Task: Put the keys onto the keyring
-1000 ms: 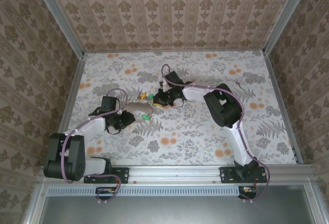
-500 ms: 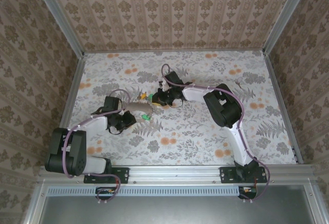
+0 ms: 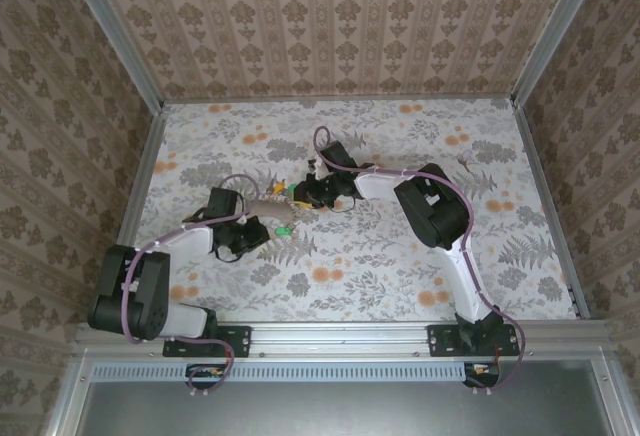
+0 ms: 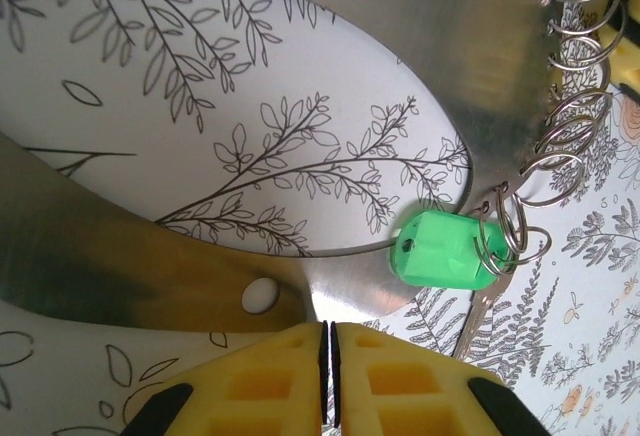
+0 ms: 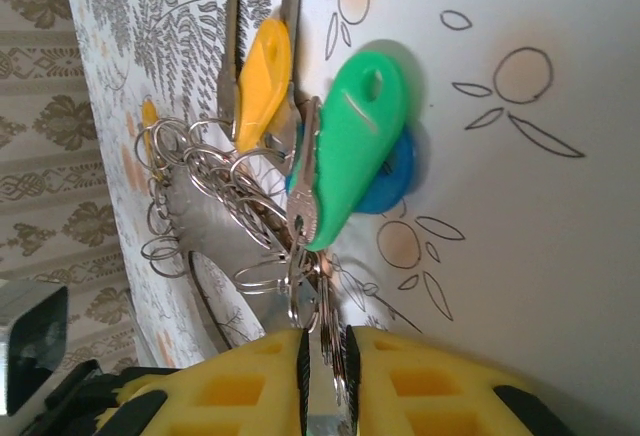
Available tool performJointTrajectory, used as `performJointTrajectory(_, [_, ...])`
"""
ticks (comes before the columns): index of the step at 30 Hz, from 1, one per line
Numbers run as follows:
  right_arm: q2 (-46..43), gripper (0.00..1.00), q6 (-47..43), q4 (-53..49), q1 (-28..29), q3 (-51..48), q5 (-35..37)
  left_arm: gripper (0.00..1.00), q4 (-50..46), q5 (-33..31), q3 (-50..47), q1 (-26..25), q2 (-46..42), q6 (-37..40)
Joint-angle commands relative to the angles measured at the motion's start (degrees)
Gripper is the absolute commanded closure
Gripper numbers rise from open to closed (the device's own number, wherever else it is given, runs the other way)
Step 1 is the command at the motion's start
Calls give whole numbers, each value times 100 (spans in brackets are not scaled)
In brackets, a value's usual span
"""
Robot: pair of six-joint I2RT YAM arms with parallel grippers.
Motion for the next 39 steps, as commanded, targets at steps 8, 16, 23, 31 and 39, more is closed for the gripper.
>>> performJointTrajectory(8, [50, 79, 203, 336, 39, -143, -251, 90, 70, -39, -5, -86, 80, -107])
performJointTrajectory(16, [-13, 88, 192, 432, 35, -314, -177, 91, 114, -33, -22, -90, 124, -125])
performJointTrajectory(23, [-64, 93, 210, 569, 30, -411, -172, 91, 132, -15, -14, -99, 174, -138])
performJointTrajectory(31, [-73, 93, 264, 734, 36, -430, -276, 93, 179, 3, -5, -139, 185, -142])
performJointTrajectory(39, [-3, 93, 176, 493, 120, -430, -199, 97, 294, 38, 5, -195, 342, -193])
